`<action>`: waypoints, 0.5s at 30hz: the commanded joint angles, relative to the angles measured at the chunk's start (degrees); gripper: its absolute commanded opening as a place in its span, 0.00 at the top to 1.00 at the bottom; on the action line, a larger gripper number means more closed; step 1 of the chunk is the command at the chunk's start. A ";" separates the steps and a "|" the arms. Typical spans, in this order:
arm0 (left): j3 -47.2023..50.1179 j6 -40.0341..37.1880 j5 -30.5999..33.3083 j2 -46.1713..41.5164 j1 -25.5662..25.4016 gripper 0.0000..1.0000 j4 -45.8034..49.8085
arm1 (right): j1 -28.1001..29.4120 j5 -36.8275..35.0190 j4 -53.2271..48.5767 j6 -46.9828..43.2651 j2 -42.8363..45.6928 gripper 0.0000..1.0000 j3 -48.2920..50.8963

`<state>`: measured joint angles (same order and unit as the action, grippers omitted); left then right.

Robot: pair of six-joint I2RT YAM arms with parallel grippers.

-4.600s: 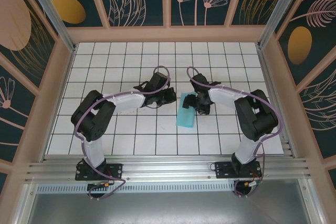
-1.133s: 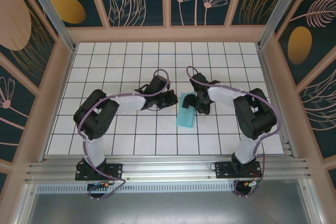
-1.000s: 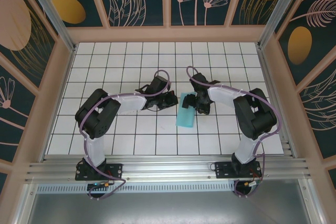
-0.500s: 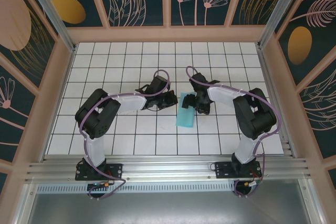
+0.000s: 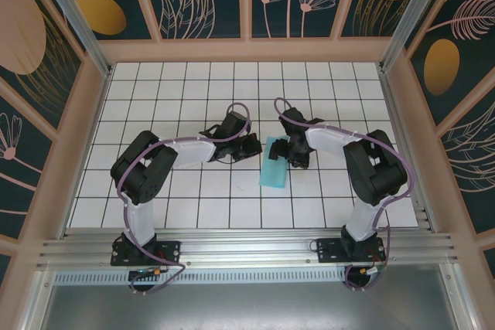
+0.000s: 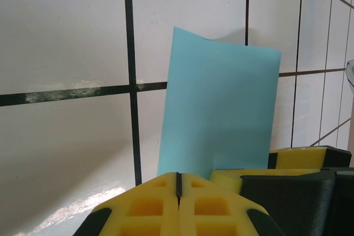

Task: Fold a paper plane with a square sheet of paper (pick it up from the middle)
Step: Hold the square sheet of paper at the center of the table.

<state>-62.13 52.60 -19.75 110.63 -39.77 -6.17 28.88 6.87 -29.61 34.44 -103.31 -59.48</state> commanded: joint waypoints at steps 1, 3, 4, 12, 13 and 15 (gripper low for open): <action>-1.84 -1.46 -2.57 0.97 -0.27 1.00 0.00 | -0.93 -4.42 8.41 -2.18 -11.33 0.17 5.54; -1.99 -1.45 -3.48 1.33 -0.31 1.00 -0.62 | -0.93 -4.37 8.36 -2.27 -11.46 0.16 5.55; -2.12 -1.29 -3.81 1.50 -0.31 1.00 -0.77 | -0.93 -4.47 8.26 -2.35 -11.49 0.16 5.44; -3.55 -1.62 -5.45 3.43 -0.38 1.00 0.46 | -0.89 -4.63 8.16 -2.36 -11.67 0.16 5.63; -3.69 -1.76 -5.96 3.60 -0.31 1.00 0.47 | -0.88 -4.55 8.29 -2.27 -11.65 0.16 5.69; -3.79 -1.68 -6.42 3.93 -0.39 1.00 0.58 | -0.85 -4.33 8.49 -2.19 -11.81 0.16 5.79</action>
<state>-64.42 52.14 -24.25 113.45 -39.77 -6.20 28.88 6.90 -29.61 34.44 -103.37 -59.48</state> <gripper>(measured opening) 0.069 0.836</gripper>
